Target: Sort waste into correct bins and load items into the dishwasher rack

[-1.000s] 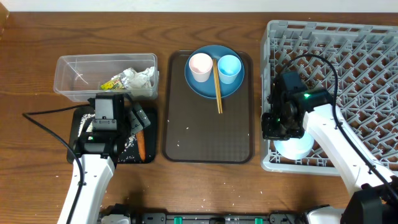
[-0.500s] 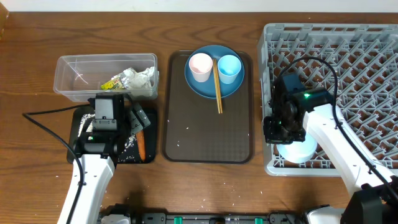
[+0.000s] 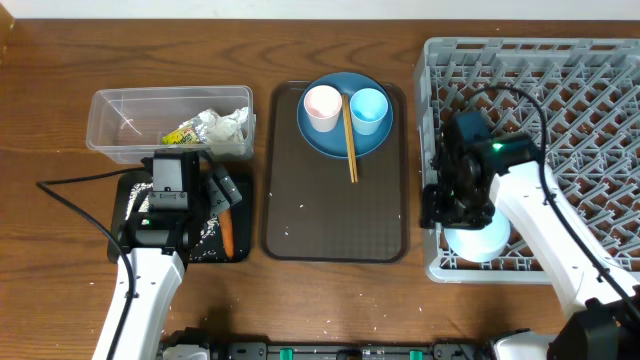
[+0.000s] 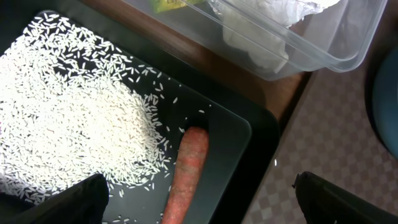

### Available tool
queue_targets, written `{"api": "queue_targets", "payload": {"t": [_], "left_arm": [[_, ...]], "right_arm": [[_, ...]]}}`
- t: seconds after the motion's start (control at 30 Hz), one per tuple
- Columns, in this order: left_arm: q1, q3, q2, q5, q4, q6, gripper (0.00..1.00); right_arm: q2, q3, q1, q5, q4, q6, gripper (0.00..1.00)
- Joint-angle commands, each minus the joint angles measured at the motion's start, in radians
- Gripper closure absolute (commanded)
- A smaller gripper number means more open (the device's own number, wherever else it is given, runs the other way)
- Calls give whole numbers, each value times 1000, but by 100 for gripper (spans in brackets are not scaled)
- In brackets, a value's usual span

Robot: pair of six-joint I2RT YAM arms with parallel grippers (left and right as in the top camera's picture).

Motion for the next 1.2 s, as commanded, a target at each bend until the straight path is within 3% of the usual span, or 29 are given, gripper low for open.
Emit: {"api": "queue_targets", "payload": {"t": [0.0, 0.1, 0.2, 0.3, 0.6, 0.63, 0.73, 0.8, 0.83, 1.1, 1.13, 1.17], "left_arm": [[5, 14, 3, -1, -1, -2, 2], [5, 14, 3, -2, 0, -2, 2], [5, 14, 3, -2, 0, -2, 2], [5, 14, 3, -2, -1, -2, 2], [5, 14, 3, -2, 0, -2, 2], [5, 14, 3, -2, -1, -2, 2], [5, 14, 3, -2, -1, -2, 2], [5, 14, 3, -2, -1, -2, 2], [5, 14, 3, -2, -1, -2, 2], [5, 14, 3, -1, 0, -2, 2], [5, 14, 3, -1, 0, -3, 2], [5, 14, 3, 5, 0, -3, 2]], "right_arm": [[0, 60, 12, -30, -22, -28, 25], [0, 109, 12, -30, -42, -28, 20], [0, 176, 13, -55, -36, -43, 4], [0, 255, 12, -145, -1, -117, 2], [-2, 370, 13, -274, 159, -135, 3], [-2, 370, 13, -282, 173, -143, 11], [-2, 370, 13, -262, 216, -141, 59], [-2, 370, 20, -246, 250, -140, 78], [-1, 370, 29, -233, 270, -140, 82], [7, 370, 132, 13, 339, -140, 72], [7, 370, 138, 44, 337, -140, 64], [7, 370, 140, 71, 330, -140, 46]]}}
